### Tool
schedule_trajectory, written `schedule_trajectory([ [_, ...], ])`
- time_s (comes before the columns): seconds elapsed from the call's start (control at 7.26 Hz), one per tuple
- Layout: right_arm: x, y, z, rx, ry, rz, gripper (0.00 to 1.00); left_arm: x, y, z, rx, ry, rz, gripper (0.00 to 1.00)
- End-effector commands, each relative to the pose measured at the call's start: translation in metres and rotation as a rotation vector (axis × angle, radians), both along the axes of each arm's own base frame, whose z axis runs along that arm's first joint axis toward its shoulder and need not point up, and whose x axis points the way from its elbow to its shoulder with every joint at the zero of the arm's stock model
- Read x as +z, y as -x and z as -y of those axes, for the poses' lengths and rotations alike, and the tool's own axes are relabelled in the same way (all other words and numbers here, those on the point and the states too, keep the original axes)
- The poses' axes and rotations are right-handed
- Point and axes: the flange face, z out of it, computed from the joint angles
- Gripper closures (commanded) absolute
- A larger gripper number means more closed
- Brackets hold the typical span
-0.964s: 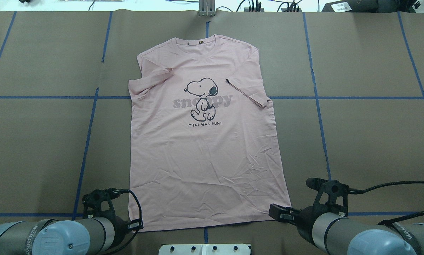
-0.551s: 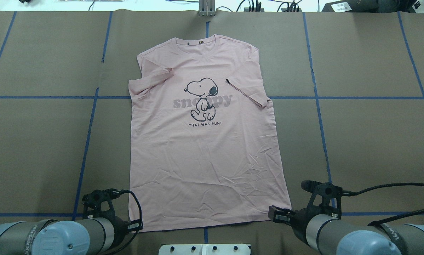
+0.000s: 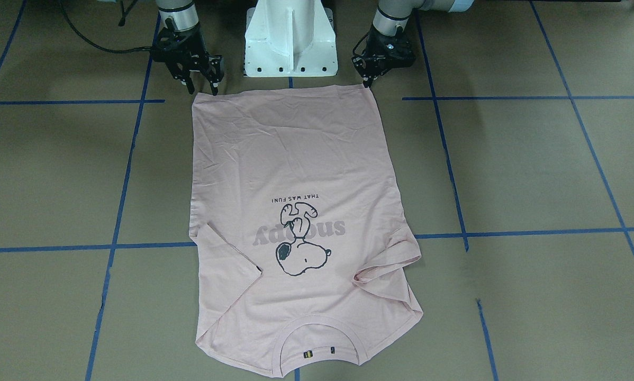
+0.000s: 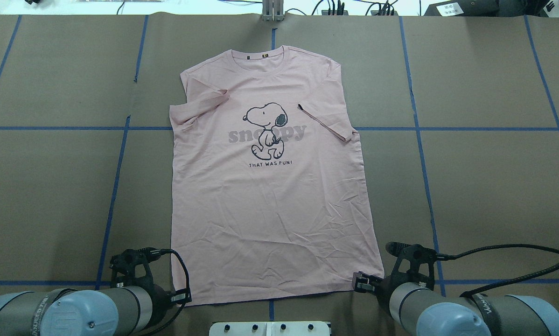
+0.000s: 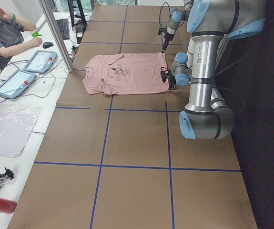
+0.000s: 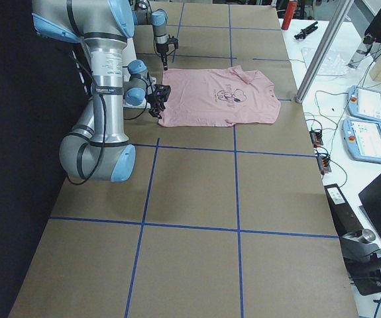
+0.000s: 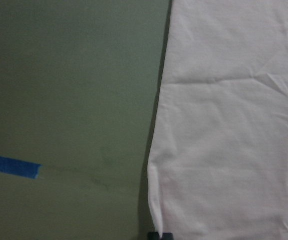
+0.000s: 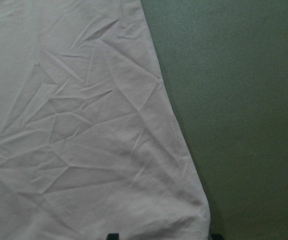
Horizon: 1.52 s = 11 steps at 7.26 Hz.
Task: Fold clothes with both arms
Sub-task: 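Pinch the hem corners with both grippers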
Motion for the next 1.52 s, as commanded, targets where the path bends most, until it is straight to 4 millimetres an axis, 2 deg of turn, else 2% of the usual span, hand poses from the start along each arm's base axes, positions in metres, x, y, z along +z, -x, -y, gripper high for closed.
schedule_trajectory([
  [0.0,0.006,0.004,0.000,0.000,0.000,-0.013,0.35,-0.003,0.003,0.001,-0.001,0.000,-0.007,1.00],
  [0.14,0.013,0.008,0.000,0.000,0.000,-0.028,0.37,-0.004,0.003,0.001,-0.003,-0.001,-0.008,1.00],
  [0.55,0.017,0.010,-0.001,0.000,-0.001,-0.036,0.44,-0.003,0.003,0.001,-0.001,0.000,-0.007,1.00],
  [0.69,0.016,0.011,-0.001,0.000,-0.001,-0.035,0.56,-0.004,0.003,0.001,-0.002,0.000,-0.008,1.00],
  [1.1,0.015,0.011,0.000,0.001,-0.002,-0.033,1.00,-0.004,0.003,0.001,-0.001,-0.001,-0.008,1.00],
  [1.38,0.014,0.009,0.001,0.004,-0.004,-0.032,1.00,-0.008,0.005,0.000,0.000,0.000,-0.018,1.00],
])
